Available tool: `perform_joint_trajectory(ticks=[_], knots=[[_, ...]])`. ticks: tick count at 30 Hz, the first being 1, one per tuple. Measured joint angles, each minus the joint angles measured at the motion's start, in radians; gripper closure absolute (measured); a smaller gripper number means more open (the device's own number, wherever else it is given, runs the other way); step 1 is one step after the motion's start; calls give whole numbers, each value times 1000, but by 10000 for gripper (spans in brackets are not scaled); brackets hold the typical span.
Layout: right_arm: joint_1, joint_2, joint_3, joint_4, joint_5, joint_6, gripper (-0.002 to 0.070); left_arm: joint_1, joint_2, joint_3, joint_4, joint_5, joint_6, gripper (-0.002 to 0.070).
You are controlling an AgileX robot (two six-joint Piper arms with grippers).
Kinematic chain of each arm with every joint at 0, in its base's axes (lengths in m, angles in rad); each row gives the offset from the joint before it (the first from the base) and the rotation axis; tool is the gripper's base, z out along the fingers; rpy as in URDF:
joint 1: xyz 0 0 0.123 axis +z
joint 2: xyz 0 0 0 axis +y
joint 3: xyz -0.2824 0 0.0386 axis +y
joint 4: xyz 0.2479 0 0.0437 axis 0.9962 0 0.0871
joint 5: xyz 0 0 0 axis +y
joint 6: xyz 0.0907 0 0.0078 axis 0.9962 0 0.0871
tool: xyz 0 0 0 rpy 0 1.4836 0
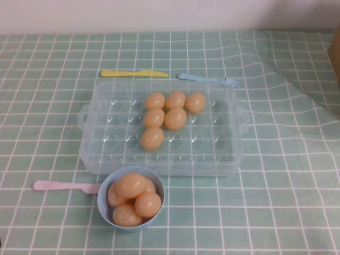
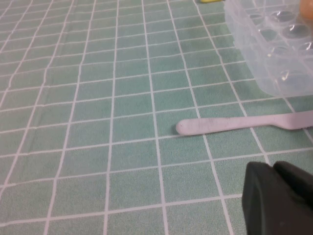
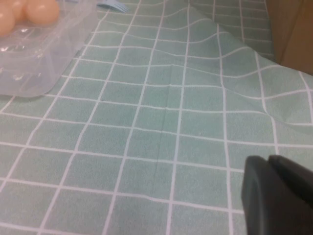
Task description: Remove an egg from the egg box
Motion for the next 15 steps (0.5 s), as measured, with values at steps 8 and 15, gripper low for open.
perform_joint_trajectory(ticks=[8,15], knots=[[0,0,0,0,0,0,694,0,0,0,0,0,0,678],[0,0,0,7,-2,0,694,0,0,0,0,0,0,678]])
